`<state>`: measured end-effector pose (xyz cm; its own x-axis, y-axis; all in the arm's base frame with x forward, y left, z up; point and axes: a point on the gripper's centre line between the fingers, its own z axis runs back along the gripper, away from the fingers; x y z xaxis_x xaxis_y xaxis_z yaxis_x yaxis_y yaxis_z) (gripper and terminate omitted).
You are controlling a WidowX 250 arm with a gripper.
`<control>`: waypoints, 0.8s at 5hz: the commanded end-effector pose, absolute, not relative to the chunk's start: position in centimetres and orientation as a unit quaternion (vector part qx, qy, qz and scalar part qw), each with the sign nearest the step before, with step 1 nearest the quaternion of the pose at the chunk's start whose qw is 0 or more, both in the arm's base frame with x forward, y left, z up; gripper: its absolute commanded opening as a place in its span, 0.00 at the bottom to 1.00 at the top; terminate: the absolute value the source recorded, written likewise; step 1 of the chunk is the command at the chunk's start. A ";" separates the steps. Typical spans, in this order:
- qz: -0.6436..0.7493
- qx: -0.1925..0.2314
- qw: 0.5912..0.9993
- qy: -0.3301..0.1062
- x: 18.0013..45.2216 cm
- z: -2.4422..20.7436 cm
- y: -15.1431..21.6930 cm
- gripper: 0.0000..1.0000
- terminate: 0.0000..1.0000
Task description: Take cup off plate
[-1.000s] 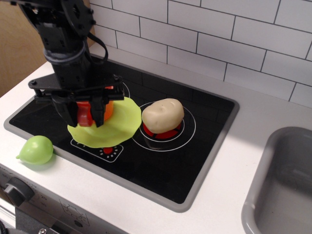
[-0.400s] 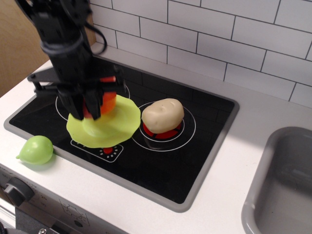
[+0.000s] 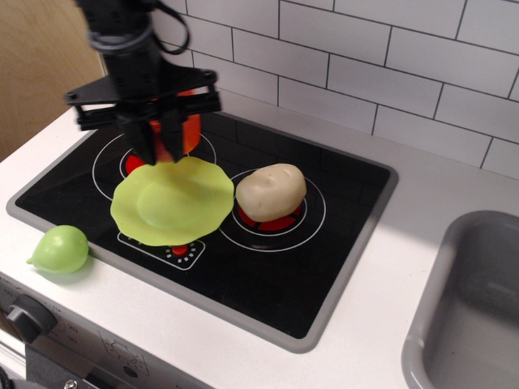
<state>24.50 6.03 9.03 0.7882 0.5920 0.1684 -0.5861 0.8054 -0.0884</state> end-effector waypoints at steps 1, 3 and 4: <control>0.319 -0.031 0.938 -0.131 27.4 9.5 5.7 0.00 0.00; 0.324 -0.033 0.935 -0.139 28.3 8.3 5.4 0.00 0.00; 0.328 -0.032 0.934 -0.141 28.6 8.2 5.4 0.00 0.00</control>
<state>27.67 5.34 6.84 0.7532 0.6251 0.2045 -0.6110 0.7802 -0.1344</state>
